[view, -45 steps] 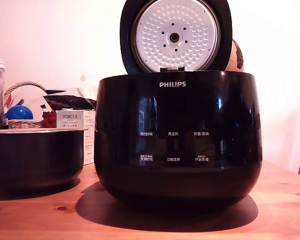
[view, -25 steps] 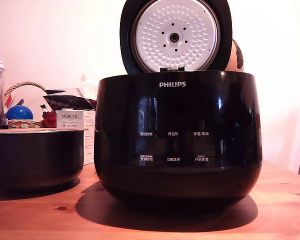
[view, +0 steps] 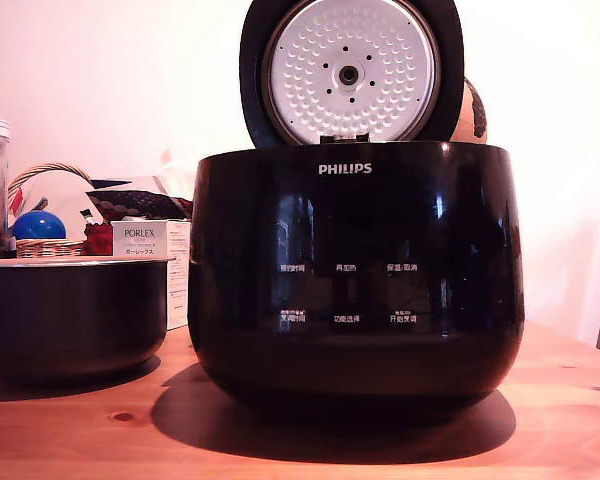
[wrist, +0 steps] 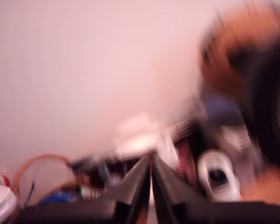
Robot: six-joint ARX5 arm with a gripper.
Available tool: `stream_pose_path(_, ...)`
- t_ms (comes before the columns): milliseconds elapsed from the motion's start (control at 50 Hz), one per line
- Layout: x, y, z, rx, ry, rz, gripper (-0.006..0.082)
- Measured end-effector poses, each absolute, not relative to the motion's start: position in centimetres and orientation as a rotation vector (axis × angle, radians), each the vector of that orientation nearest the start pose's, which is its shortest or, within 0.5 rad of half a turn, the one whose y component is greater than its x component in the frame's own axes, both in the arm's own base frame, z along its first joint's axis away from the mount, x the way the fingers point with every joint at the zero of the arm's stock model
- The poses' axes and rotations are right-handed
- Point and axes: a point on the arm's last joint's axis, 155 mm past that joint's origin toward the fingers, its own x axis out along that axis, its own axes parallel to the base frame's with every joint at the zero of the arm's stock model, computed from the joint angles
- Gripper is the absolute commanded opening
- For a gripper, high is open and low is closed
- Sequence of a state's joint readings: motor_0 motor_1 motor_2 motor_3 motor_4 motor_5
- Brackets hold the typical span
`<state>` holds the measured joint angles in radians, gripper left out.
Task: Pick up the metallic pot next to the rice cooker
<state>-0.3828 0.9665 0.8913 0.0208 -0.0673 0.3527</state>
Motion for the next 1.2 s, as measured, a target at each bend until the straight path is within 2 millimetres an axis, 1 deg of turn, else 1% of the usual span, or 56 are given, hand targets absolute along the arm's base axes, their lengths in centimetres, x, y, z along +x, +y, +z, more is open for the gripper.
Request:
stream_pose_path(40, 34.6, -12.6, 34.5, 0.375, 0.04, -0.34, -0.0024)
stream_pose_path(60, 34.3, -12.8, 34.6, 0.416, 0.044, -0.366, -0.0024)
stream_pose_path(100, 33.9, -12.9, 35.2, 0.423, 0.06, -0.388, -0.0024)
stream_pose_path(120, 33.7, -13.0, 35.6, 0.473, 0.056, -0.404, -0.0024)
stream_pose_path(180, 32.9, -12.8, 37.1, 0.477, 0.07, -0.423, -0.0024)
stream_pose_path(200, 32.6, -12.8, 37.5, 0.537, 0.061, -0.439, -0.0024)
stream_pose_path(240, 32.0, -12.6, 38.2, 0.543, 0.074, -0.452, -0.0024)
stream_pose_path(260, 31.5, -12.9, 38.2, 0.608, 0.066, -0.483, -0.0024)
stream_pose_path(280, 31.2, -12.8, 38.5, 0.622, 0.07, -0.491, -0.0024)
stream_pose_path(320, 30.4, -12.7, 38.1, 0.622, 0.107, -0.517, -0.0024)
stream_pose_path(340, 30.1, -12.6, 37.8, 0.7, 0.109, -0.535, -0.0024)
stream_pose_path(380, 29.5, -12.4, 36.8, 0.706, 0.161, -0.556, -0.0024)
stream_pose_path(400, 29.1, -12.3, 36.2, 0.751, 0.18, -0.572, -0.0024)
stream_pose_path(420, 28.9, -12.1, 35.5, 0.752, 0.213, -0.582, -0.0023)
stream_pose_path(480, 27.9, -11.7, 32.6, 0.754, 0.336, -0.621, -0.0004)
stream_pose_path(500, 27.5, -11.5, 31.5, 0.807, 0.372, -0.651, 0.0007)
stream_pose_path(540, 26.7, -11.3, 29.3, 0.806, 0.471, -0.686, 0.0032)
stream_pose_path(560, 26.3, -11.1, 28.2, 0.846, 0.507, -0.716, 0.0052)
stream_pose_path(660, 24.1, -10.4, 23.8, 0.855, 0.73, -0.812, 0.0183)
stream_pose_path(720, 22.7, -10.0, 21.7, 0.849, 0.855, -0.861, 0.0263)
stream_pose_path(760, 22.3, -9.9, 20.8, 0.844, 0.906, -0.879, 0.0298)
stream_pose_path(880, 22.9, -10.1, 19.2, 0.836, 0.979, -0.905, 0.0352)
stream_pose_path(960, 23.6, -10.3, 18.1, 0.832, 1.02, -0.919, 0.0396)
stream_pose_path(1080, 25.1, -10.5, 16.4, 0.823, 1.063, -0.927, 0.0406)
stream_pose_path(1200, 26.9, -10.7, 14.7, 0.831, 1.082, -0.938, 0.0509)
